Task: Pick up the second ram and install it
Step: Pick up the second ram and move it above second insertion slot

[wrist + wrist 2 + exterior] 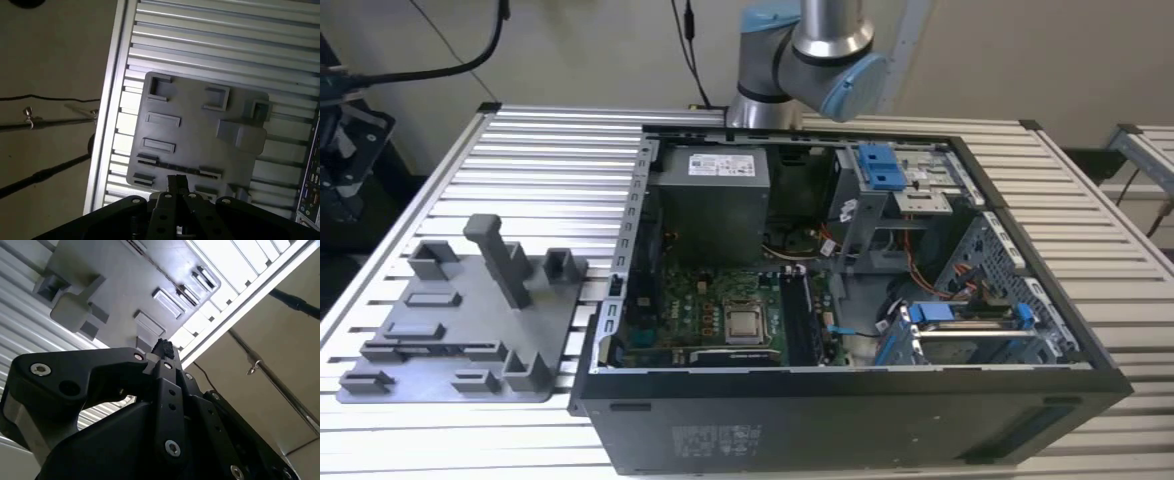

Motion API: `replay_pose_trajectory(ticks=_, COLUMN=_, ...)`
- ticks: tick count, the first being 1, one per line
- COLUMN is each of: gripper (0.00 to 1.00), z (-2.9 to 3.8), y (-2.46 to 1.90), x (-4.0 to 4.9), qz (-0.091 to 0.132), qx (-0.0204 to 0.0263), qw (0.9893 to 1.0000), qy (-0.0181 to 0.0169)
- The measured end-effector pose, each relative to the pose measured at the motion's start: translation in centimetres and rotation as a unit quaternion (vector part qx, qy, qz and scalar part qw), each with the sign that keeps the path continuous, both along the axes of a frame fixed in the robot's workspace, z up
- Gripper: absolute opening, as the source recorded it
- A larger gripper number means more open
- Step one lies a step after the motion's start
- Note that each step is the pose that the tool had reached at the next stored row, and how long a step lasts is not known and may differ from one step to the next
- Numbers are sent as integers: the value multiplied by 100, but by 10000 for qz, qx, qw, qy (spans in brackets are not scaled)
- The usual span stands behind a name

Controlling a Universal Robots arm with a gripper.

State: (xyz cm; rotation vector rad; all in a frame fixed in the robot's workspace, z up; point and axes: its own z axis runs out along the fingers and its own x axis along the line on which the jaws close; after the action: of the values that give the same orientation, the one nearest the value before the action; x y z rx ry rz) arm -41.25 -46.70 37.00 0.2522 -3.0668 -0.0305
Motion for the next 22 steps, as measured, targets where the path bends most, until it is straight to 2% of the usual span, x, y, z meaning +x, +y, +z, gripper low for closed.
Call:
replay_pose_trajectory(ticks=5, gripper=11, z=-2, y=1, x=0, qz=81, qx=-4, qw=10000, qy=-3)
replay_pose_trajectory(ticks=9, gripper=11, z=-7, y=1, x=1, qz=105, qx=-4, qw=9999, qy=-42)
replay_pose_trajectory(ticks=22, gripper=11, z=-7, y=0, x=0, qz=156, qx=-4, qw=9999, qy=-41)
